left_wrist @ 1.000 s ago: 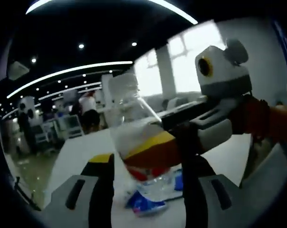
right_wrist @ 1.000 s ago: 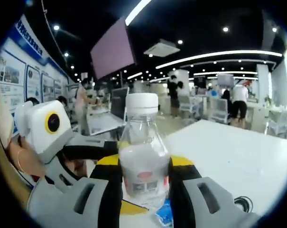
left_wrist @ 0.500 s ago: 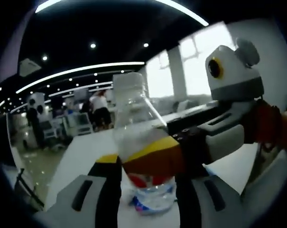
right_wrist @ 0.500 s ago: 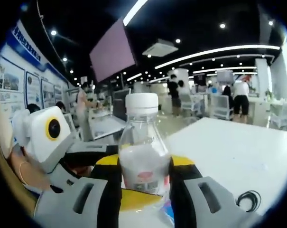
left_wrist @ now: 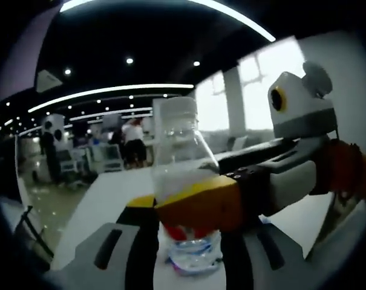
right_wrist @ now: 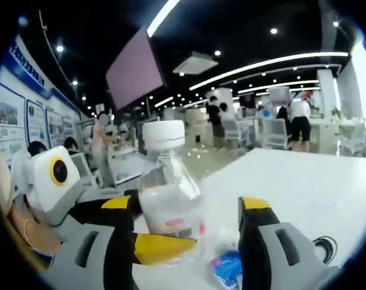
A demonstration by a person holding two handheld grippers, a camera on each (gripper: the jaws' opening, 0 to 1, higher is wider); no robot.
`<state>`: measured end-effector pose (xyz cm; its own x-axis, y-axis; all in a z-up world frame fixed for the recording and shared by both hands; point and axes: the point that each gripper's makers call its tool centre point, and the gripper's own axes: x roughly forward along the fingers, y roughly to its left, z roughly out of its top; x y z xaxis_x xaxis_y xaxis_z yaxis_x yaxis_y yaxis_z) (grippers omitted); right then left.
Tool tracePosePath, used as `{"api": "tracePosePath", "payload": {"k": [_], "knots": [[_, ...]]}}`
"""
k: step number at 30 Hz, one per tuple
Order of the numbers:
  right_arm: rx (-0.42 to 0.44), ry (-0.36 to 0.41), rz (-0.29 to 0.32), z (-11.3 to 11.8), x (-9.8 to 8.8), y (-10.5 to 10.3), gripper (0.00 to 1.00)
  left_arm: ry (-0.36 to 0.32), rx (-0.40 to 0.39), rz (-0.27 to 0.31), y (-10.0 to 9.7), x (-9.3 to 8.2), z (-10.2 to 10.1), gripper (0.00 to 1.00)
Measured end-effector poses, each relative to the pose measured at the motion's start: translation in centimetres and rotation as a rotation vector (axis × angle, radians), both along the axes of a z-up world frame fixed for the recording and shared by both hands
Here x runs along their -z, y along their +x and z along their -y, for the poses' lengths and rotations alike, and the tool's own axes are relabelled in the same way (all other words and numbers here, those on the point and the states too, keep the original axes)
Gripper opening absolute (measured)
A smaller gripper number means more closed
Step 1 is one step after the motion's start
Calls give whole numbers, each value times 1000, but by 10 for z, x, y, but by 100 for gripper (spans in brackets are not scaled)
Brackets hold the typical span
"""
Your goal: Arrange the tabletop items into an orderly group along one side of the table until the central work area is clear of visible clutter.
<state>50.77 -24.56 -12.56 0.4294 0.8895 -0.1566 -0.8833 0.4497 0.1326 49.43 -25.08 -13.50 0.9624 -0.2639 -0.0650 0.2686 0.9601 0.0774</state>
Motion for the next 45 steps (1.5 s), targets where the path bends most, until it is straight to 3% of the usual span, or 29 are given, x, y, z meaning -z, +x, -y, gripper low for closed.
{"api": "tracePosePath", "payload": {"k": [4,8,18,28,34,45], "knots": [[26,25,-11,2,-1,3,95,-2,-10,-16,2,5,-4,35],[63,41,-19,10,-2,10,99,-22,-22,-22,2,7,-8,35],[106,41,-20,34,4,14,99,-23,-65,-29,12,10,-28,36],[174,-43,-65,76,40,18,99,-15,-123,-25,27,10,-61,36],[234,-83,-46,104,55,22,99,-27,-148,-27,37,14,-81,36],[325,-111,-135,145,94,14,99,-21,-191,-31,71,13,-119,36]]}}
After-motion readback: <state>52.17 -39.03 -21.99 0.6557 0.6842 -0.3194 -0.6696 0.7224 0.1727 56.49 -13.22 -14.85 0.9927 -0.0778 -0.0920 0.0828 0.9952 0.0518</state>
